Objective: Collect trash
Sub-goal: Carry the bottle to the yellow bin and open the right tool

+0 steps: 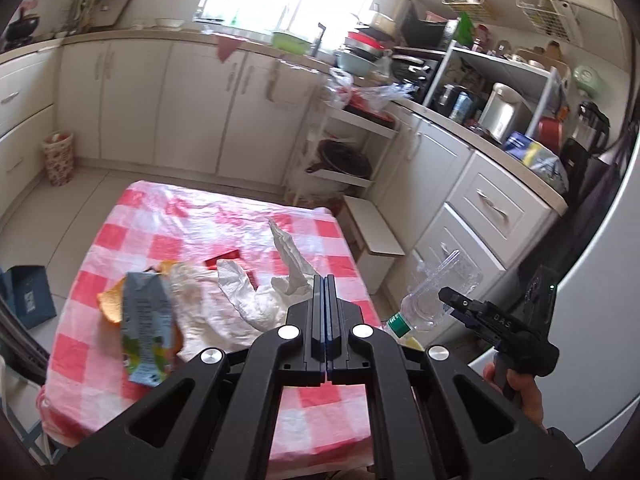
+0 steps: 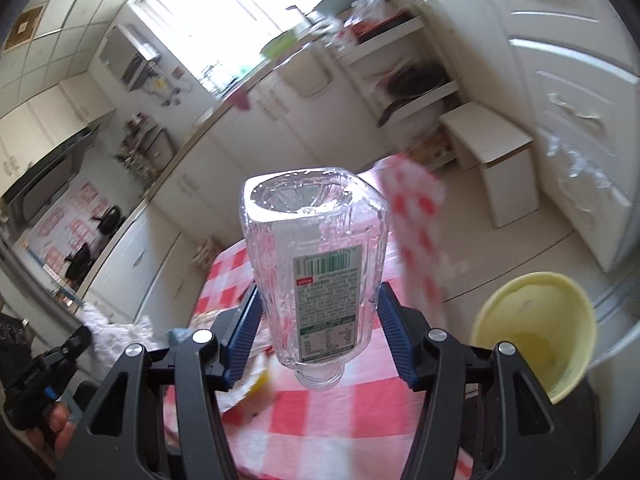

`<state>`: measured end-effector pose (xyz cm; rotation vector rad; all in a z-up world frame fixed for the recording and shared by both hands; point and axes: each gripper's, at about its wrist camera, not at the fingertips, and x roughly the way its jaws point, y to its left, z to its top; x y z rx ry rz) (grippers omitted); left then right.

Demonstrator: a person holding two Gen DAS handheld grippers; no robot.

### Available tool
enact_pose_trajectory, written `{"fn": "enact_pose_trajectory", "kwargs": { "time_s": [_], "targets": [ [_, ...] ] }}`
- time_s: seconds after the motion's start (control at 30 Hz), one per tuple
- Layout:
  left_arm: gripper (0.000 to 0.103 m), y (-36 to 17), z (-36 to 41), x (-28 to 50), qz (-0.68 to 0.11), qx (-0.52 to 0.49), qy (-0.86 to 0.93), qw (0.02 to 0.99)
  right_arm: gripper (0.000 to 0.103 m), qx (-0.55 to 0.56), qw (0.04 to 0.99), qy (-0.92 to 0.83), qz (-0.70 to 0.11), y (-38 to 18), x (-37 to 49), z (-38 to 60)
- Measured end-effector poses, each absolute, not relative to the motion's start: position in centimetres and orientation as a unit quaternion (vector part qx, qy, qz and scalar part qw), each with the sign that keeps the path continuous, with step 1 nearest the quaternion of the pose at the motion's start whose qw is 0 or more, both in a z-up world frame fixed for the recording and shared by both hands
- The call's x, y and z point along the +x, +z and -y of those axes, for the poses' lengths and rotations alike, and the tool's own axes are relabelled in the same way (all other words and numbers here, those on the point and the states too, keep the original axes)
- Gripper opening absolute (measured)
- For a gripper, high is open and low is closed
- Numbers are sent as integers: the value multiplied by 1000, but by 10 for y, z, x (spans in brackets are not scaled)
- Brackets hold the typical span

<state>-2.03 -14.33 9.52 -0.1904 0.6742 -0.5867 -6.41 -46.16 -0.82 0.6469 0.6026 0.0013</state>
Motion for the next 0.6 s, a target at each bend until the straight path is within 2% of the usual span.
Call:
{"fn": "enact_pose_trajectory", "kwargs": {
  "time_s": [0.2,0.47,0.6],
  "targets": [
    [1,101,198,-28,-325,-81,-333,881,57,283,904,-118,-298,-26,-85,507],
    [1,98,265,-28,-338,-78,-379,858,60,264,829,-223,-440,-103,-46,549],
    [1,82,300,-21,-363,-67,-388,844,65,294,828,-226,-420,-88,-53,565]
  ]
}}
